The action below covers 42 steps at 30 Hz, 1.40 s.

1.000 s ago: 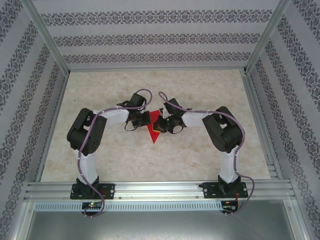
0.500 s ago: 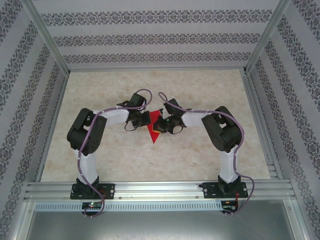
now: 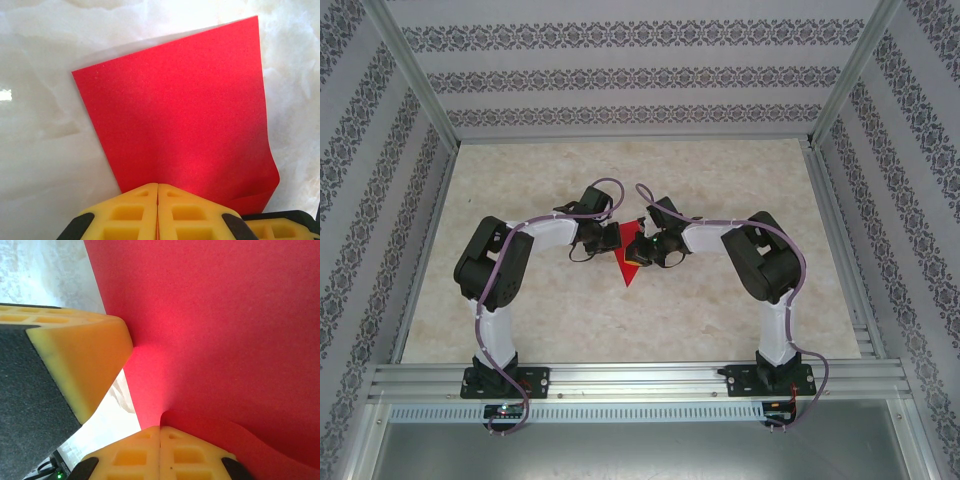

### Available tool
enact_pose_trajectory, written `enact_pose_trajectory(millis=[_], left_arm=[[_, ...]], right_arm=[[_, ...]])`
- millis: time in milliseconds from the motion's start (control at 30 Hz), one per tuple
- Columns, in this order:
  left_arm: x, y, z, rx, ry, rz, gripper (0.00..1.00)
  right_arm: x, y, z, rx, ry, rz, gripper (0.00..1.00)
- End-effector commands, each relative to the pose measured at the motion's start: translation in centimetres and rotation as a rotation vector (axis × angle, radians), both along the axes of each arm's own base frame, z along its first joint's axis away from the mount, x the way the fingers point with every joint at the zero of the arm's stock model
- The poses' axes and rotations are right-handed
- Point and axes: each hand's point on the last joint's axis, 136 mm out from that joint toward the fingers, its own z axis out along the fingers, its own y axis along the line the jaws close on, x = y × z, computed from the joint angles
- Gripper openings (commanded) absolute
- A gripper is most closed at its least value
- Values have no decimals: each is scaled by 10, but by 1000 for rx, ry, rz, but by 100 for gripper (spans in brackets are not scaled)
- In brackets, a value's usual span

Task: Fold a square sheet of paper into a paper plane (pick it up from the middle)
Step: Third fold the triangle at the center of the table.

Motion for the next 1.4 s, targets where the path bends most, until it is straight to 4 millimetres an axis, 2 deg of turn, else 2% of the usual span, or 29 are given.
enact_pose_trajectory(millis=[0,200,433,567,933,1167,1367], left_arm=[[-3,2,-14,7,39,-9,10],[-2,2,-8,2,34,-5,11],[5,7,23,-1,-21,39,16],[6,19,32,19,-38,80,17],[-8,18,35,-46,-19,80,15],[-16,10,35,-111,-6,65,15],[-20,8,33,-139,7,65,14]], right_arm=[[4,5,-2,1,-23,19,2],[0,-6,-13,-68,-9,18,5],[-6,-12,-23,-104,14,20,26],[-7,-13,-24,-105,16,20,30],[-6,-17,-24,-103,6,11,26],[-5,-20,-24,-93,1,1,28],[-7,-24,-27,-102,4,-2,20]])
